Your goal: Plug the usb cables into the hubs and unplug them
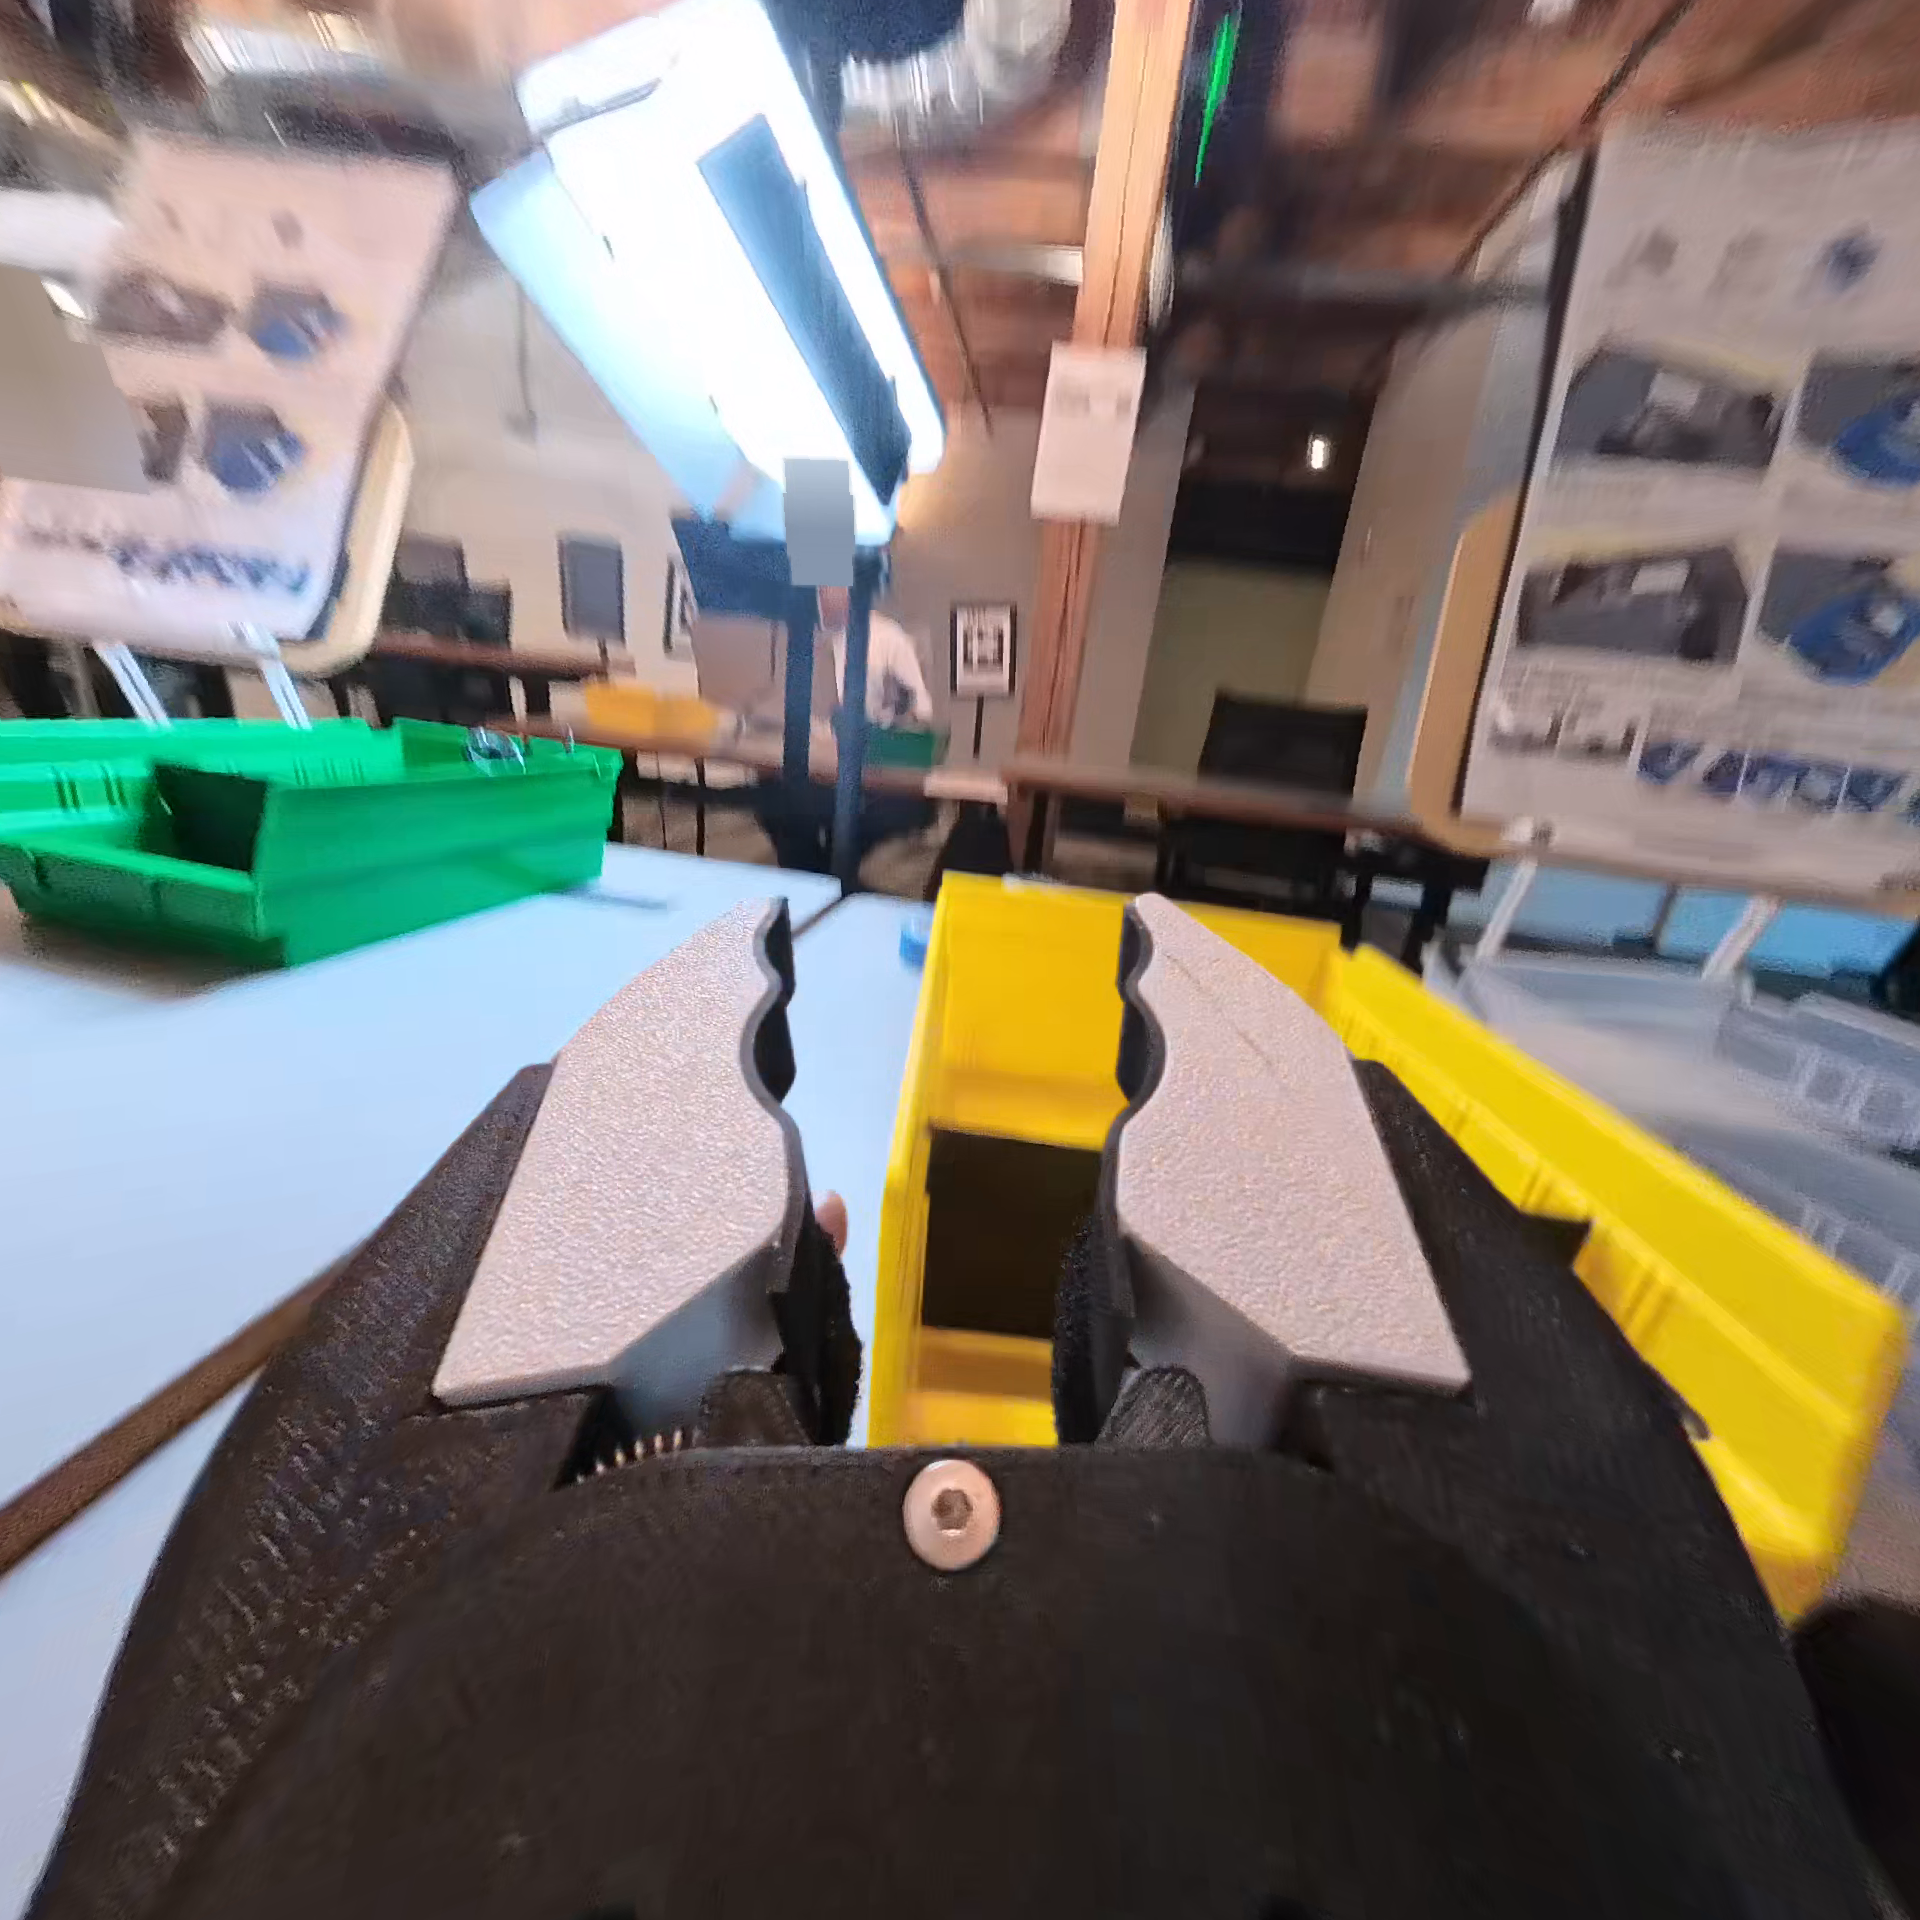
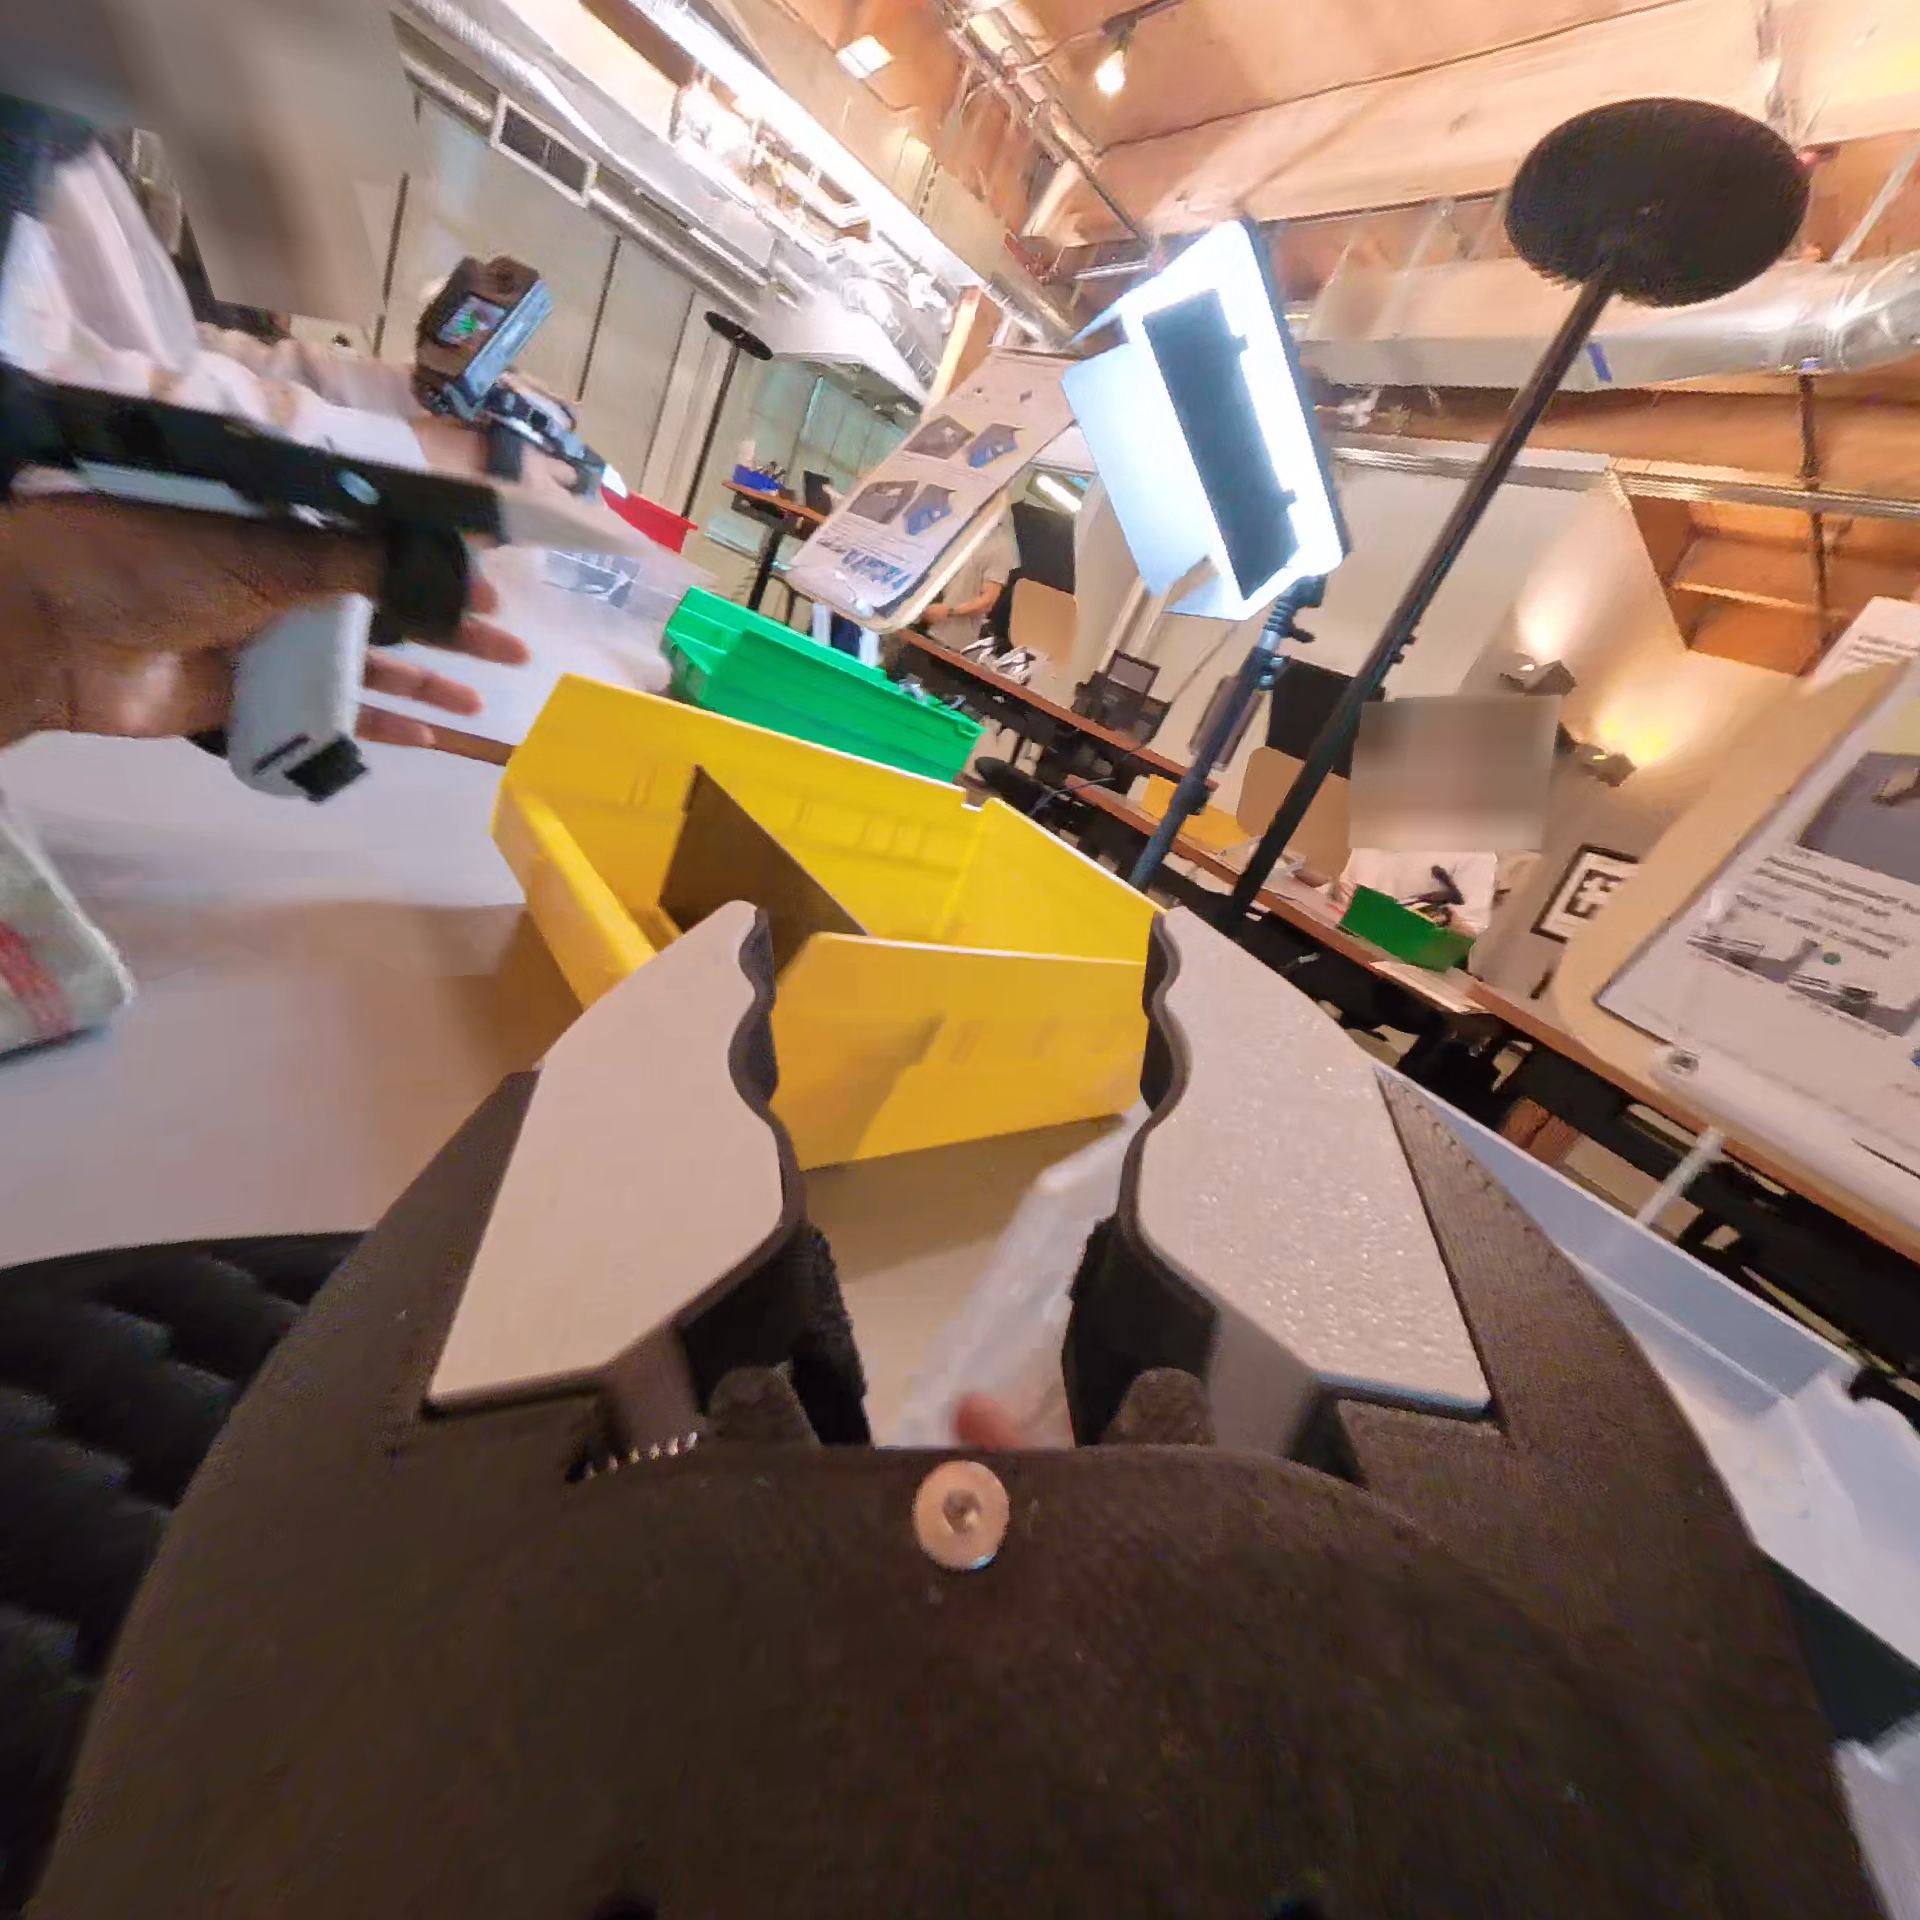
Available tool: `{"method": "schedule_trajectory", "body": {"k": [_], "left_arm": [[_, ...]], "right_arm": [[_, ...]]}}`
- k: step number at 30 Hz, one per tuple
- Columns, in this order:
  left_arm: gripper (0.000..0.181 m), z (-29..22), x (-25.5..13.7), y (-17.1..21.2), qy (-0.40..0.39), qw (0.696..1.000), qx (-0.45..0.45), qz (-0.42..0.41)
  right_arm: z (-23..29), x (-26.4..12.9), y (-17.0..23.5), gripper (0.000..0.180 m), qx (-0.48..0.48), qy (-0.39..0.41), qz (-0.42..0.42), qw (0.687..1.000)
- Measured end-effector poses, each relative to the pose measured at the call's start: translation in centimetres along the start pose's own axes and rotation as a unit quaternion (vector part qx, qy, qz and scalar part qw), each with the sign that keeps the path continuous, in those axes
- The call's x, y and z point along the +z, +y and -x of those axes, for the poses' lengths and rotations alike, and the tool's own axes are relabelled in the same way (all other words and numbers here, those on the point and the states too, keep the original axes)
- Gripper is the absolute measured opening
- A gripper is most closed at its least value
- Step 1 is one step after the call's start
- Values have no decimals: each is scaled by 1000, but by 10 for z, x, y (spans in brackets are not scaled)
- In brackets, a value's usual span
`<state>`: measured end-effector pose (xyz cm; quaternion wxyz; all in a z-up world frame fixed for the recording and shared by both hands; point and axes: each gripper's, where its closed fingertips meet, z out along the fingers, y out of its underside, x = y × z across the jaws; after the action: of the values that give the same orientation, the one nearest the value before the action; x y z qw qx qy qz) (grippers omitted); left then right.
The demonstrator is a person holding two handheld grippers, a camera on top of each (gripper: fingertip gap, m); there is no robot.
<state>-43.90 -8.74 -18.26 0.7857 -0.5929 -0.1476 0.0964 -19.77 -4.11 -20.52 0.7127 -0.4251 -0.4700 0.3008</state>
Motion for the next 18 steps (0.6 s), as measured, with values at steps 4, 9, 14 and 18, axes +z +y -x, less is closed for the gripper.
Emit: {"method": "schedule_trajectory", "body": {"k": [4,9,14,18], "left_arm": [[61,3,6,52,3,989,63,131],[58,1,5,89,11,963,143,226],[55,3,9,99,0,958,160,237],[8,3,4,93,-5,961,126,245]], "right_arm": [[42,23,12,66,47,-55,76,995],[44,49,47,59,107,-63,204,971],[58,64,68,67,139,-92,276,947],[49,64,78,60,132,-59,300,943]]}}
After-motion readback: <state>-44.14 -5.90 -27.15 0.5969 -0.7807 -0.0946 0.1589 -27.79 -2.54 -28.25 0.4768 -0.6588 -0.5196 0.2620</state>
